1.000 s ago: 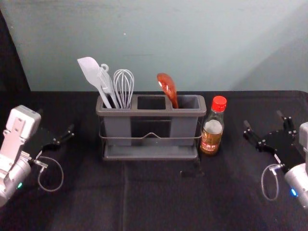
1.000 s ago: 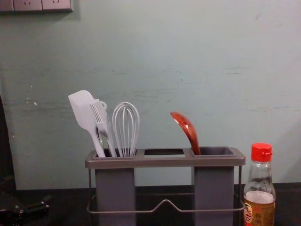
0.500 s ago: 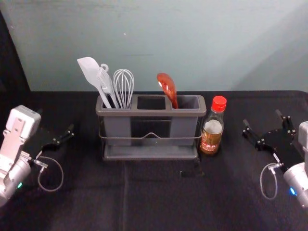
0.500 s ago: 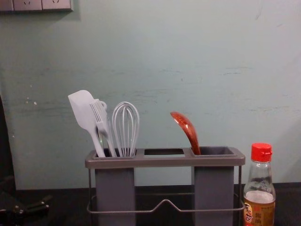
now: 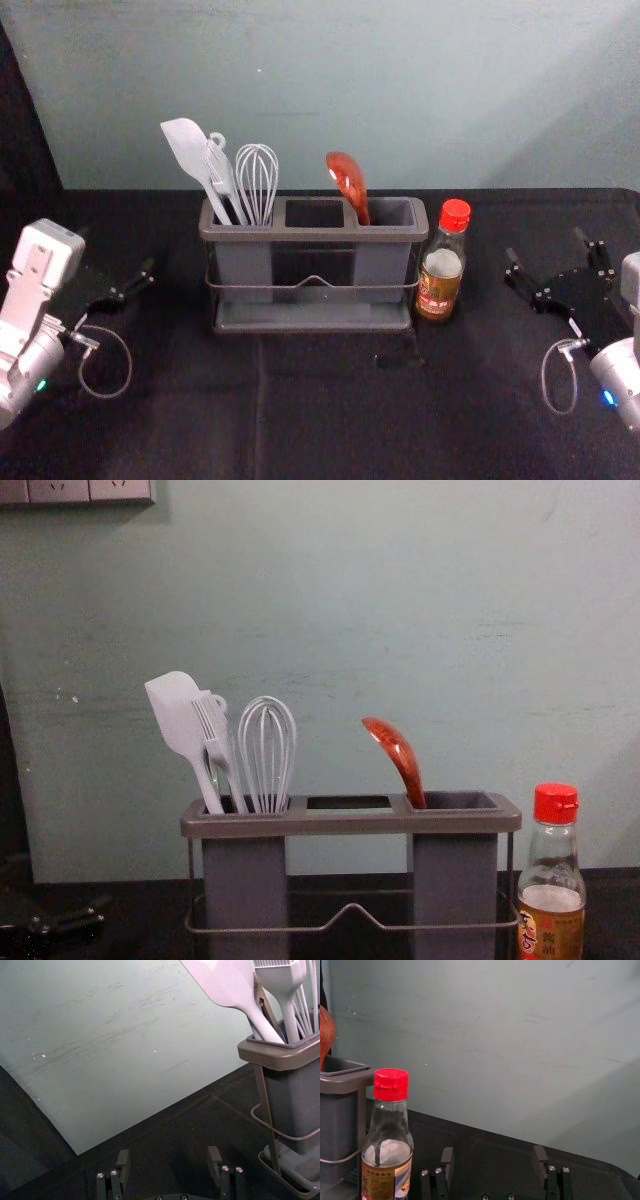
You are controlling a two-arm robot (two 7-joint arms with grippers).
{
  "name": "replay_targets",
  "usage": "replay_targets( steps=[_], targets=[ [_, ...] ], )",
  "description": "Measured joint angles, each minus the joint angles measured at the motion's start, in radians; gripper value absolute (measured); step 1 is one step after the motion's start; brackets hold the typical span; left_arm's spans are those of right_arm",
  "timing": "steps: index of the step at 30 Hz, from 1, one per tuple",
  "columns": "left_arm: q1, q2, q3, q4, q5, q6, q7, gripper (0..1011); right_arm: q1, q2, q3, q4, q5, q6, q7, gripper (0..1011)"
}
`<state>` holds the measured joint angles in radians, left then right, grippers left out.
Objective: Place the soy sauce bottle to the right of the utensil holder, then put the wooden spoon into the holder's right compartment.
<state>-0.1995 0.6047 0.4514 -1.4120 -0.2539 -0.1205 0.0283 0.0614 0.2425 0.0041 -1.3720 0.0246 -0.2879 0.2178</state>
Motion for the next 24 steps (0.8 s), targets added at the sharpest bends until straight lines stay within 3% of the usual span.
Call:
replay_targets(
  steps=[24],
  targets=[
    [0.000,0.000,0.000,0.000,0.000,0.000,0.000,1011,-0.001,0.000,0.000,-0.001,-0.001,0.001,0.000,1002]
  ],
)
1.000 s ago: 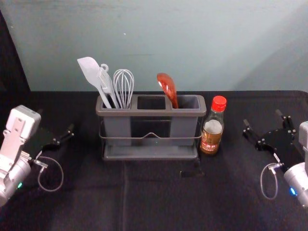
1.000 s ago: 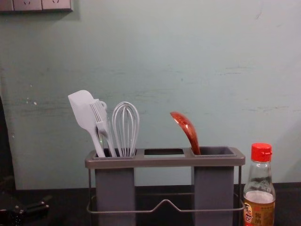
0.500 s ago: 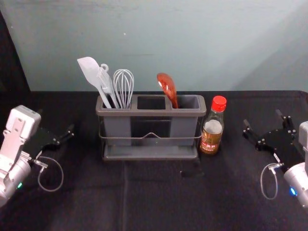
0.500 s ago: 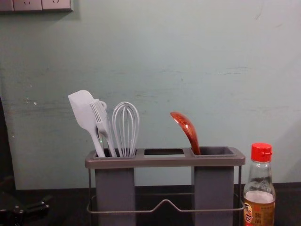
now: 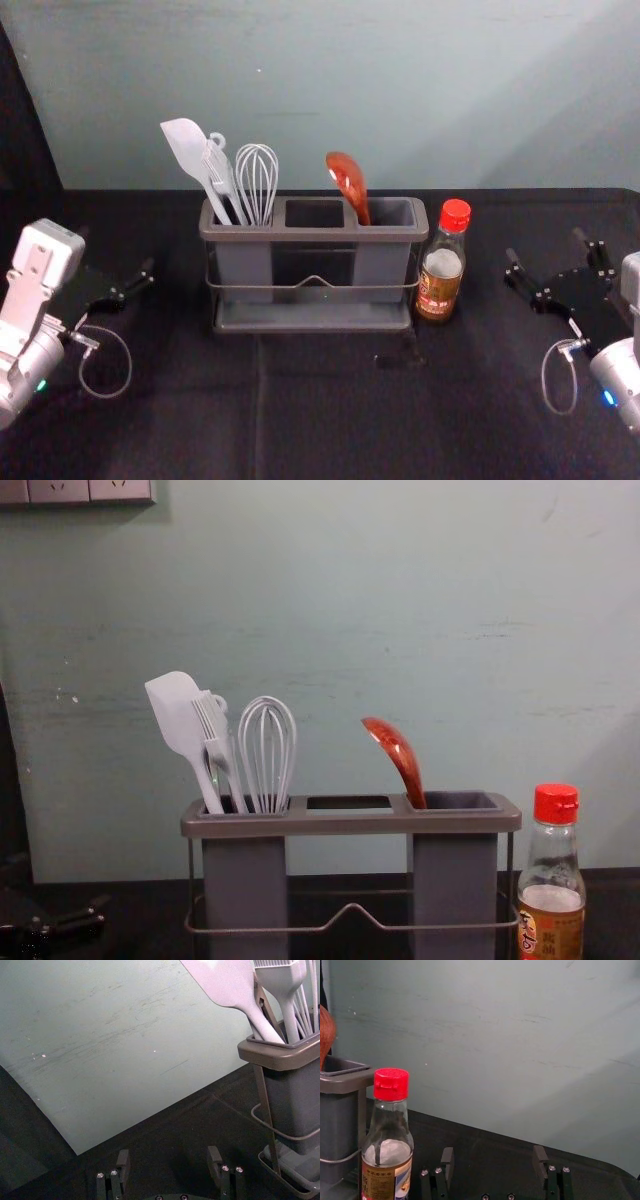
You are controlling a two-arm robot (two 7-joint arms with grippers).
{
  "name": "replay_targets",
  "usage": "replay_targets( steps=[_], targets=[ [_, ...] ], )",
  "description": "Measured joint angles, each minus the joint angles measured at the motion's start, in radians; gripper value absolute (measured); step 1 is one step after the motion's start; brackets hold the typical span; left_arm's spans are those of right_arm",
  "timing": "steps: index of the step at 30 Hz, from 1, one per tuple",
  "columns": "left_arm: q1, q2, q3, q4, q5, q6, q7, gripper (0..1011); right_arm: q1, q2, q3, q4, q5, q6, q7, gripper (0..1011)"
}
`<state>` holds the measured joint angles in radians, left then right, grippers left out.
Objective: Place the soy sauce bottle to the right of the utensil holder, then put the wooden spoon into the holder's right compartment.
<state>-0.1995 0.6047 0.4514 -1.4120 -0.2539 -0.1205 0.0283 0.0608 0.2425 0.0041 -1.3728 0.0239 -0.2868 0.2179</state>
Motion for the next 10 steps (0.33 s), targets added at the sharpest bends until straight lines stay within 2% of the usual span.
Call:
replay_targets(
  steps=[10],
  targets=[
    [0.000,0.000,0.000,0.000,0.000,0.000,0.000,1011,0.000,0.000,0.000,0.000,0.000,0.000,0.000,1003]
  ],
)
